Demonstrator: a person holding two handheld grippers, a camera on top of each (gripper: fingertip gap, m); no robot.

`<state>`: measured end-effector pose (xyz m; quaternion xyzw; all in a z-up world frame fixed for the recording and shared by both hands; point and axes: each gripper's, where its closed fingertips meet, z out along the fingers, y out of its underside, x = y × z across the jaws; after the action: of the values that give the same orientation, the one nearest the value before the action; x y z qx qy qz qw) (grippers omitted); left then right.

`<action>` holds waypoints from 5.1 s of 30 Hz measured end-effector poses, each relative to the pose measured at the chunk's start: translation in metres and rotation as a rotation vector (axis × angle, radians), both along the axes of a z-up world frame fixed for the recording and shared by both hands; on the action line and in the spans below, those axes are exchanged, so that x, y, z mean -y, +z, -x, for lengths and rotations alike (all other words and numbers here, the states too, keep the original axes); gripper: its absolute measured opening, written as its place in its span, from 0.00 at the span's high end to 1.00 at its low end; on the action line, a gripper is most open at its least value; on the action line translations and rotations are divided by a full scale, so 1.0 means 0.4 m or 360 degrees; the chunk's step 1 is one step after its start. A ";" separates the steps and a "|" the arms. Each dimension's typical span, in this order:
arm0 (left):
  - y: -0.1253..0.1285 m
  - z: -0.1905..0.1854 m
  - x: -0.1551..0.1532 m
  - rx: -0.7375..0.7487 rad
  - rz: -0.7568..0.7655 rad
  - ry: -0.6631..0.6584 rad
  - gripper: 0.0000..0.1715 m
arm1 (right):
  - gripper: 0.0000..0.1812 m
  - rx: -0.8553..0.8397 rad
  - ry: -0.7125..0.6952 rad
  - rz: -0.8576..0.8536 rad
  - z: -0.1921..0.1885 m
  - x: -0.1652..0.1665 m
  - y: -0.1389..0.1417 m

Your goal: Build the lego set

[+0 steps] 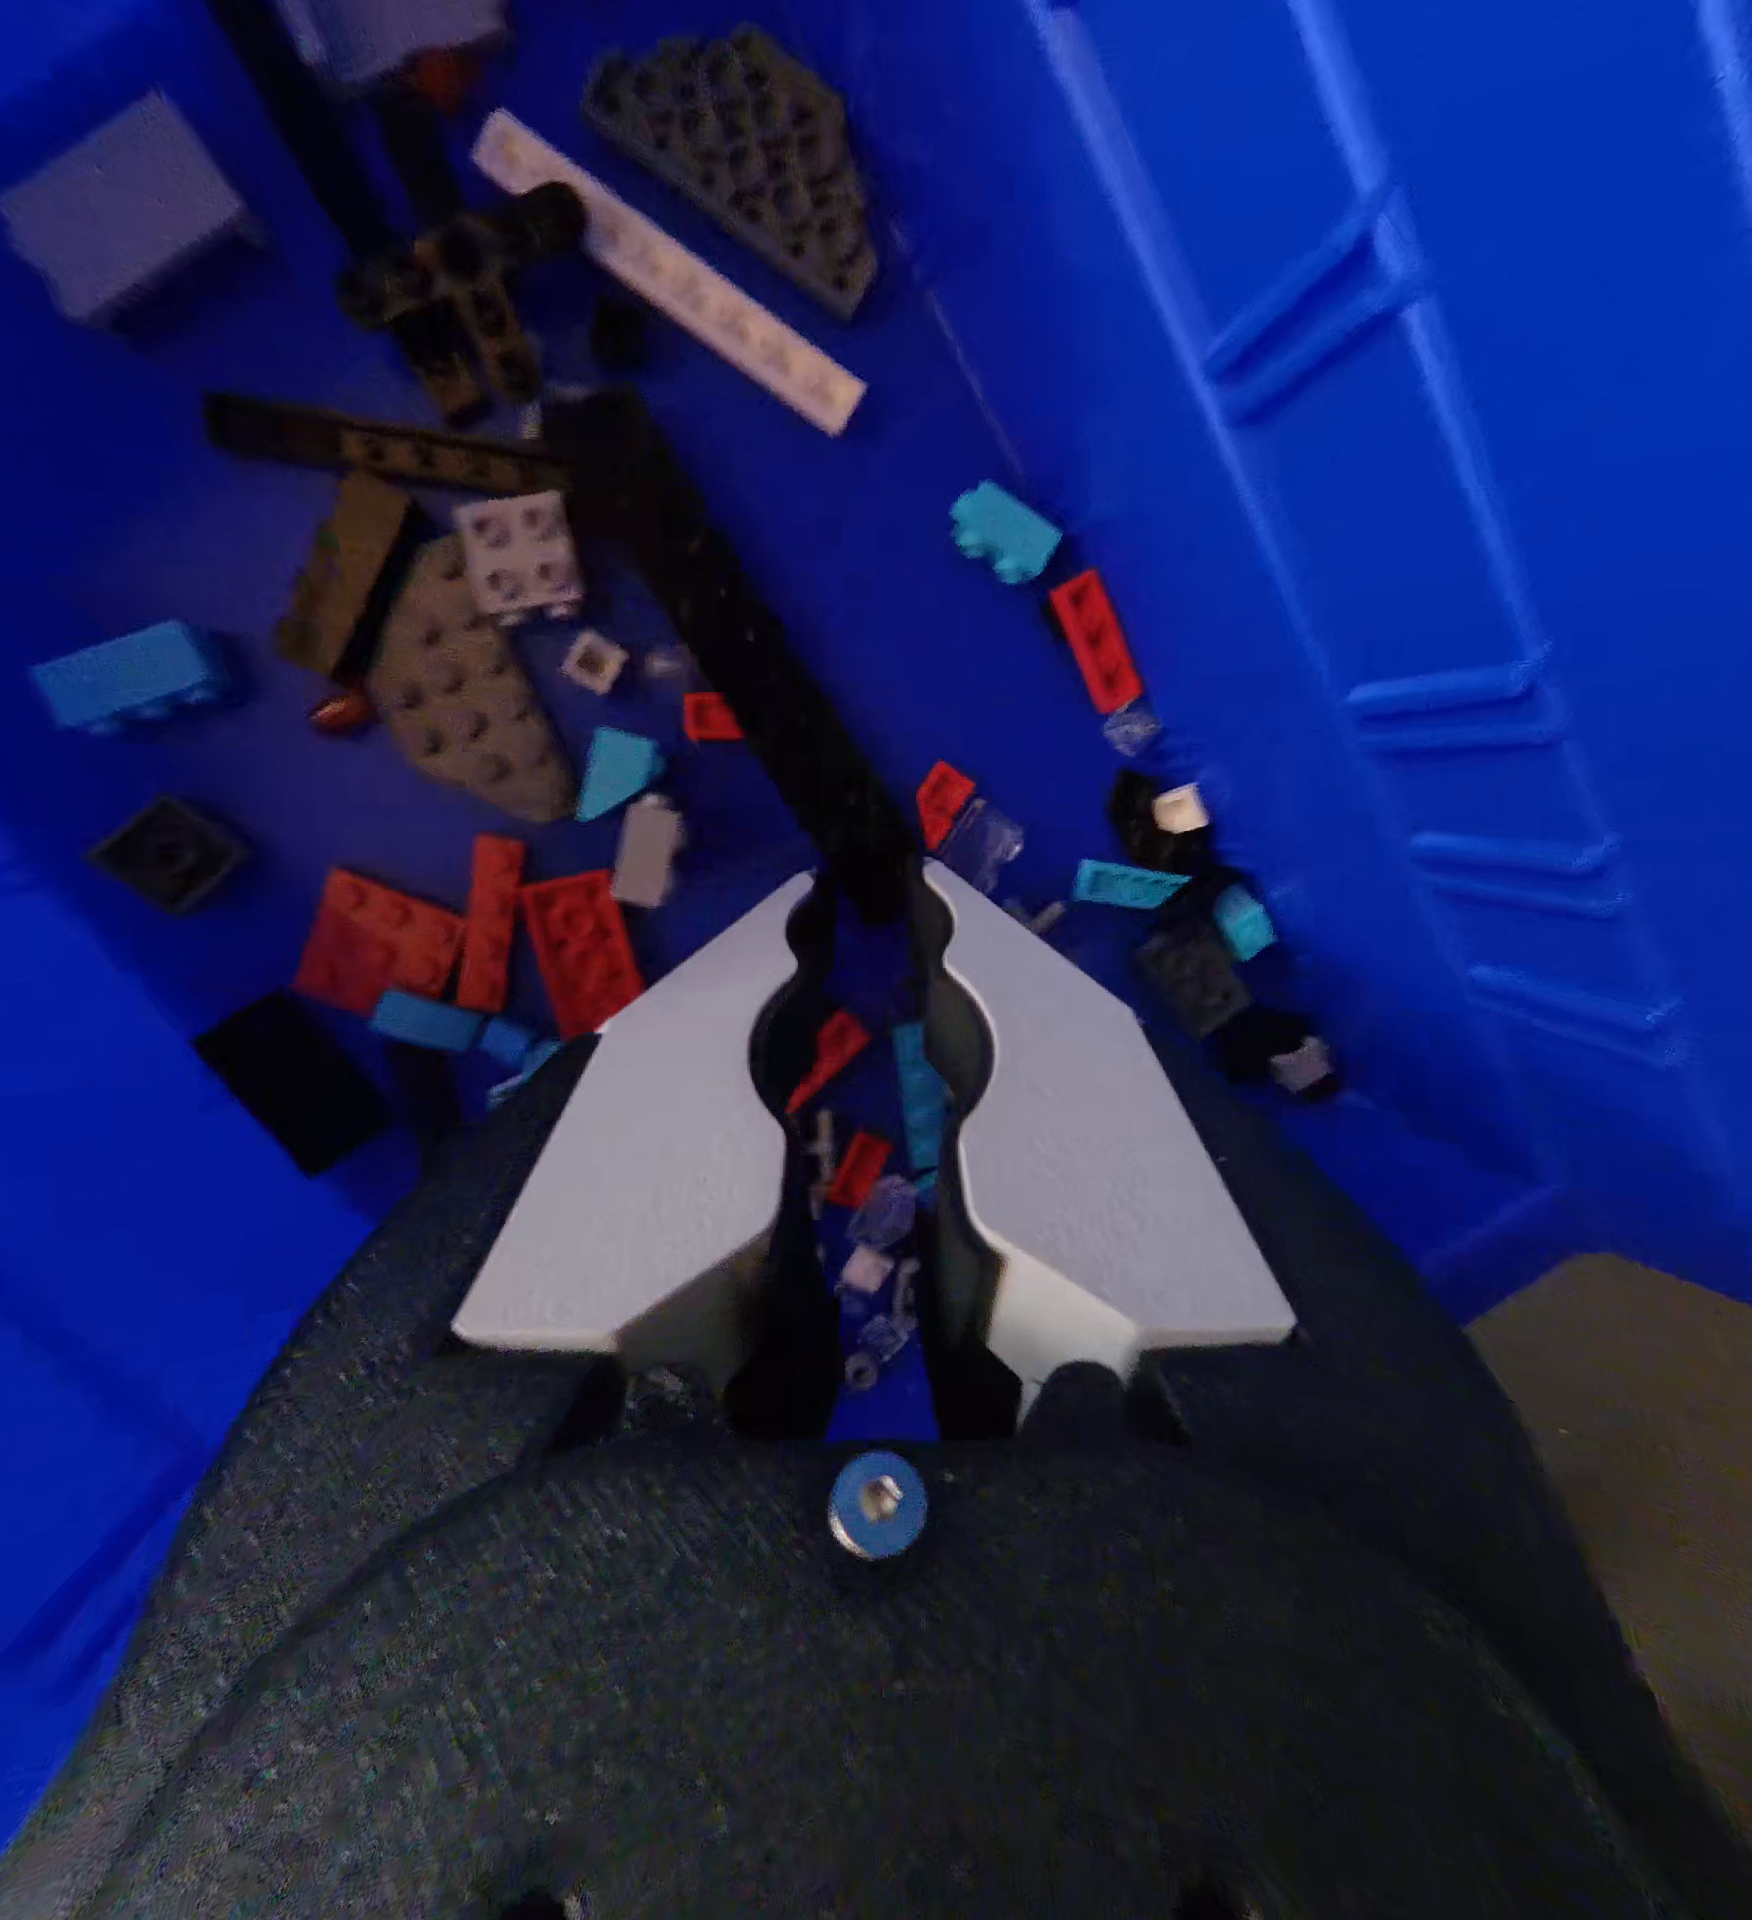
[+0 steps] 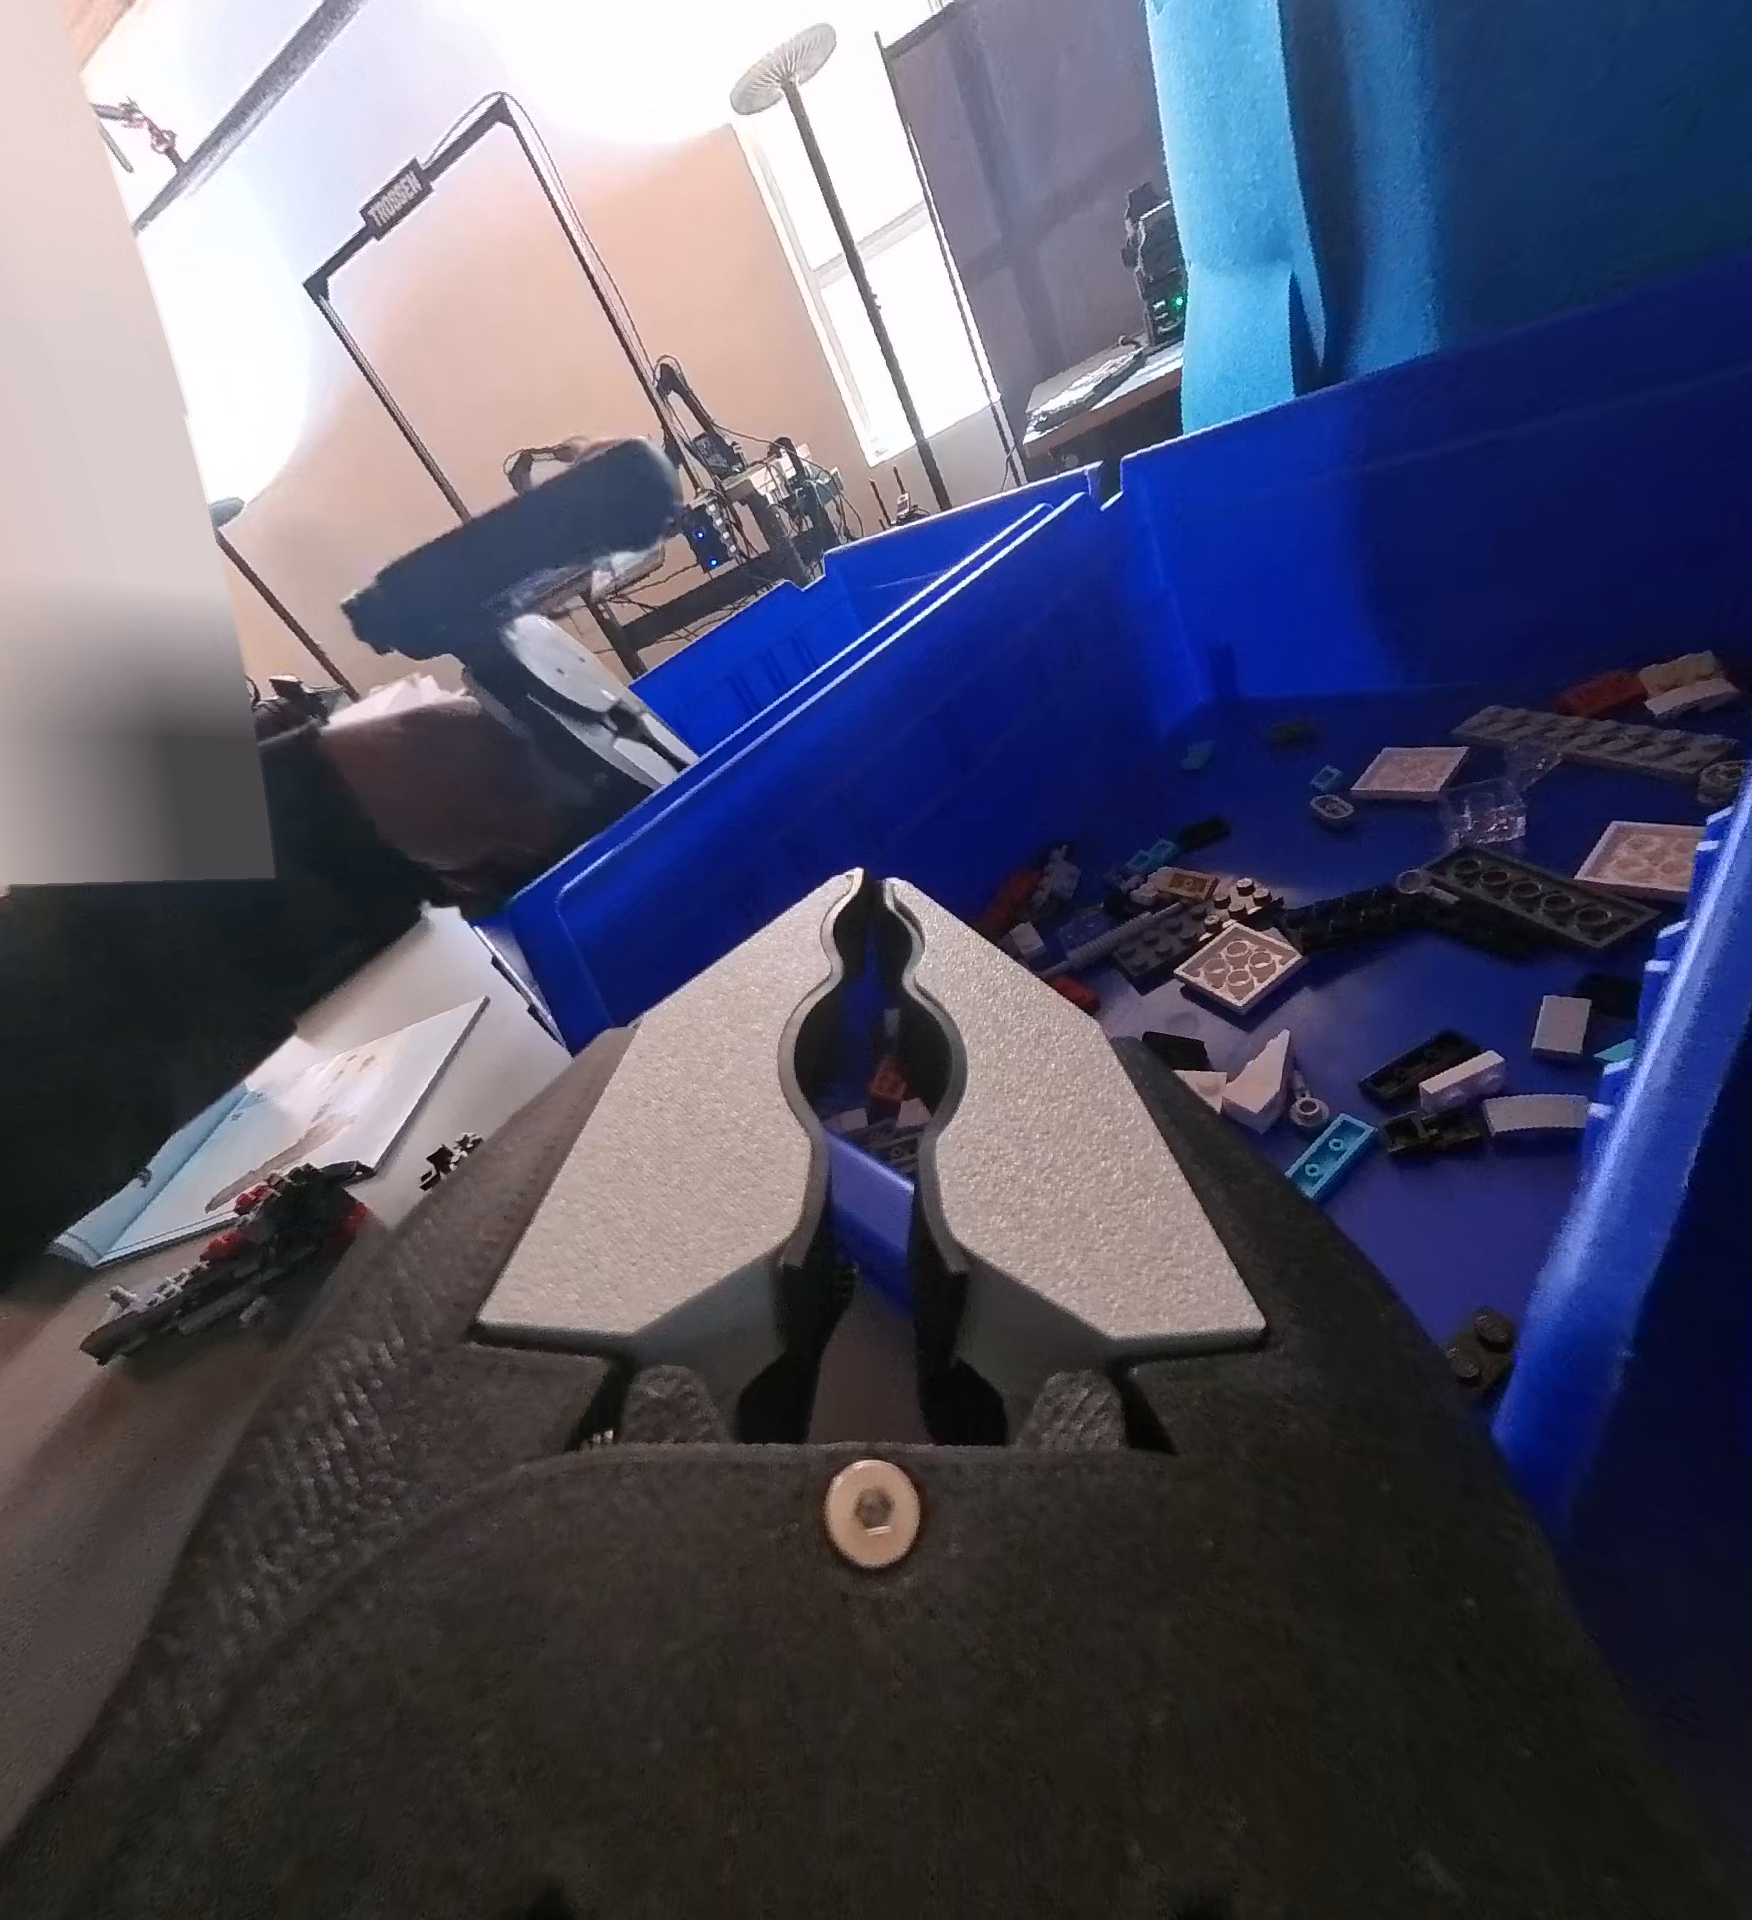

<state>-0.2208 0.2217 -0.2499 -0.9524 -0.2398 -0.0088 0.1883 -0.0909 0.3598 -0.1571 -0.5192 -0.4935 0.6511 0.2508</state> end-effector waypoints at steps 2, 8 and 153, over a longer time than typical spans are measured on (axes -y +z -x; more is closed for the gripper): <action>0.005 -0.023 -0.019 0.0066 -0.0067 -0.0035 0.92 | 0.99 -0.0001 0.0002 0.0004 0.000 0.000 0.000; 0.069 0.073 0.022 -0.0192 -0.0077 0.0150 0.85 | 0.99 -0.0006 0.0001 0.0017 -0.001 -0.003 0.002; 0.011 0.161 -0.205 -0.0233 -0.0208 -0.0113 0.86 | 1.00 -0.0015 0.0026 0.0071 -0.004 -0.006 0.005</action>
<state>-0.2853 0.3037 -0.2456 -0.9441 -0.1904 0.0384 0.2665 -0.0894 0.3621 -0.1549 -0.5176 -0.4819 0.6664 0.2362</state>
